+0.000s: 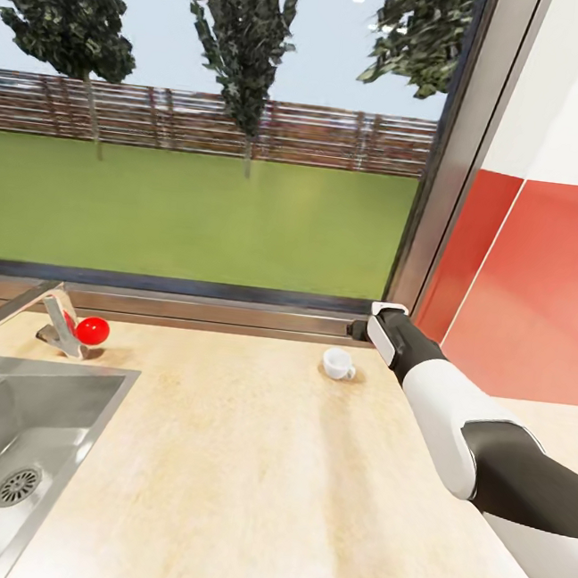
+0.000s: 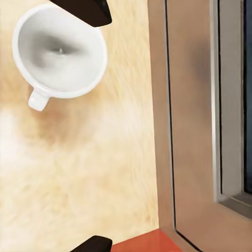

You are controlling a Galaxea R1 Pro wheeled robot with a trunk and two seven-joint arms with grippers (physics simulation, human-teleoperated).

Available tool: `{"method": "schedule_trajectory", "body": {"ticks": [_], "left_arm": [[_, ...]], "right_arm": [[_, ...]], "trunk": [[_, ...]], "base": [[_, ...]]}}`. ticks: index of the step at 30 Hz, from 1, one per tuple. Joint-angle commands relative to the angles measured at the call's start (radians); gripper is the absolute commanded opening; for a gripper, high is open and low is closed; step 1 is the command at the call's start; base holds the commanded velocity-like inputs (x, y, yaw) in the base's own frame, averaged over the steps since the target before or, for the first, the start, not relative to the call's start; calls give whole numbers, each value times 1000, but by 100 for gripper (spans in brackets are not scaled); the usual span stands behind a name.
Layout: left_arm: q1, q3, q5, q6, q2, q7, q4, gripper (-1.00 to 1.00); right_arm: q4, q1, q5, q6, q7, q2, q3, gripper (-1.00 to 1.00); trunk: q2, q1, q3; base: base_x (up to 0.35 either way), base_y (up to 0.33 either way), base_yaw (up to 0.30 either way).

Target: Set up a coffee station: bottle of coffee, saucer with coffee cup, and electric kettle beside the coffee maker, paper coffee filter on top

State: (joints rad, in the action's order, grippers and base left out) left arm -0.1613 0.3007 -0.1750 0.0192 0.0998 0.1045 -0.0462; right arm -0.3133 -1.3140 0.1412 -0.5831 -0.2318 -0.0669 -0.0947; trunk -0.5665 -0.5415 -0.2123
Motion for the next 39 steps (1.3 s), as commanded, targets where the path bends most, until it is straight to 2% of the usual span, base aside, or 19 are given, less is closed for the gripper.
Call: {"method": "schedule_trajectory", "body": {"ticks": [1,14,39], "left_arm": [[0,8,-11,2,0,3,0,100],[0,8,-11,1,0,2,0,100],[0,8,-11,1,0,1,0,100]], "right_arm": [[-1,-1,11,-4,-8,0,-8,100],[3,-1,11,-4,-8,-1,-8,100],[5,-1,10,-4,-8,-1,-8,100]], "trunk": [[-1,0,-1],[-1,0,-3],[-1,0,-41]], "base": [[13,0,0],[2,0,0],[0,0,0]]}}
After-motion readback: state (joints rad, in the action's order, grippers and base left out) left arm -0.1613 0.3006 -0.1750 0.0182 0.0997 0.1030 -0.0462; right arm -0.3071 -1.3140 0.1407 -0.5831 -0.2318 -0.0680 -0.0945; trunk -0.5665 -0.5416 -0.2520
